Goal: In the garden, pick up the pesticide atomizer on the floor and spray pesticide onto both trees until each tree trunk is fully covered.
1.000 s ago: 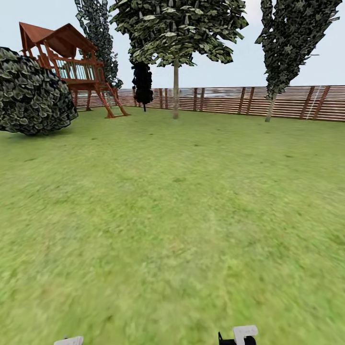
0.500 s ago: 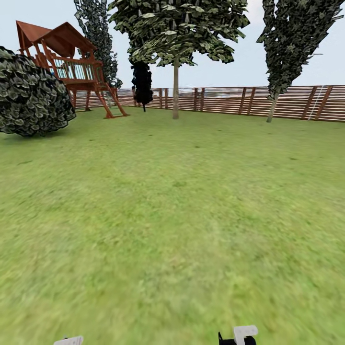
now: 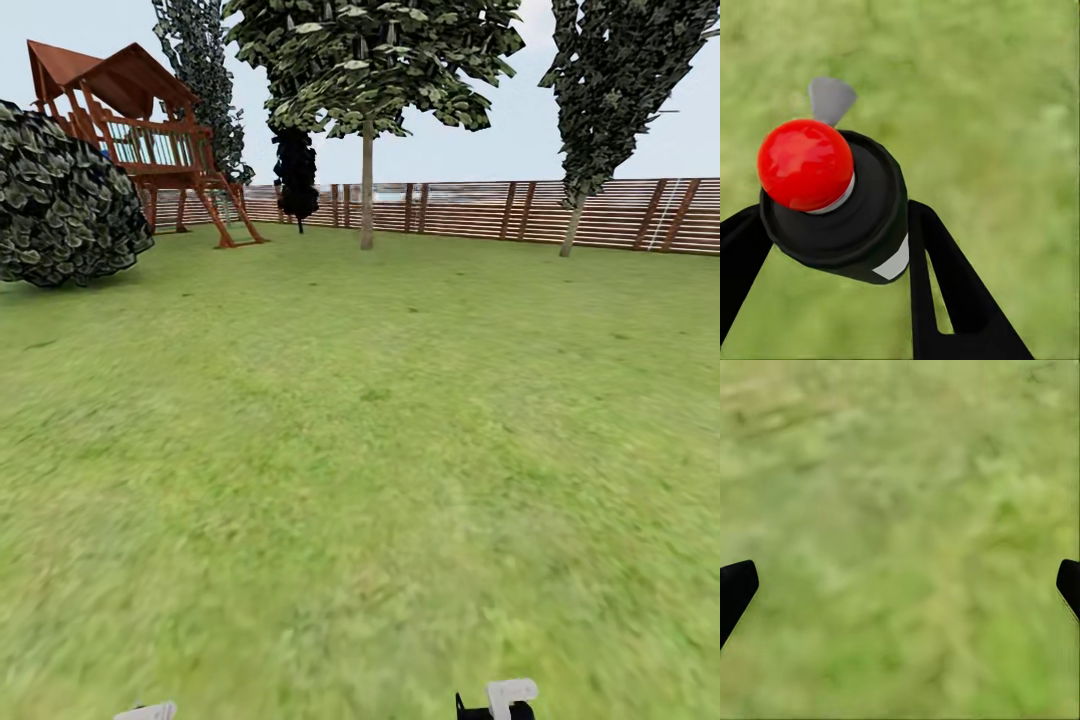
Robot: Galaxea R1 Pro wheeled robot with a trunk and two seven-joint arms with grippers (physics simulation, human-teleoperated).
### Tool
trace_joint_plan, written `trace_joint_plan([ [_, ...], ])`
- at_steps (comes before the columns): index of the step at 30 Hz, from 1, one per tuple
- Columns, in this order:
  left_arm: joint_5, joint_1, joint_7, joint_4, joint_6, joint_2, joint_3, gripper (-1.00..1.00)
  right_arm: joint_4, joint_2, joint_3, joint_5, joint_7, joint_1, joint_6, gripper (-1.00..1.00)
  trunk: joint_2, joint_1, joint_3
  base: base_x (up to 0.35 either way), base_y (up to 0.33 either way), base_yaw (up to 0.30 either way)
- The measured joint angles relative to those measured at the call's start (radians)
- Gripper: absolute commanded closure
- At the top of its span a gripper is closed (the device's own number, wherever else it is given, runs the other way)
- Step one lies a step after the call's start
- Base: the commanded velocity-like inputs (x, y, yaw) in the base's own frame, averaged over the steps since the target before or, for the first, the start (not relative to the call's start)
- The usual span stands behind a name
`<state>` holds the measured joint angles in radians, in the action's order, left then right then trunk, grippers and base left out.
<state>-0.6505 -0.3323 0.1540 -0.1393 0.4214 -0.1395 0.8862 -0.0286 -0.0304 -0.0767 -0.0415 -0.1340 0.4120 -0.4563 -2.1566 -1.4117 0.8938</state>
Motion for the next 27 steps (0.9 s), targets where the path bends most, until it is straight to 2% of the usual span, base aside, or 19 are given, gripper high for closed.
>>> trace_joint_plan([
  [27, -0.001, 0.0, -0.003, 0.0, -0.002, 0.0, 0.001, 1.0, 0.0, 0.0, 0.0, 0.0, 0.0, 0.0, 0.0, -1.0, 0.0, 0.0, 0.0, 0.34, 0.0, 0.0],
])
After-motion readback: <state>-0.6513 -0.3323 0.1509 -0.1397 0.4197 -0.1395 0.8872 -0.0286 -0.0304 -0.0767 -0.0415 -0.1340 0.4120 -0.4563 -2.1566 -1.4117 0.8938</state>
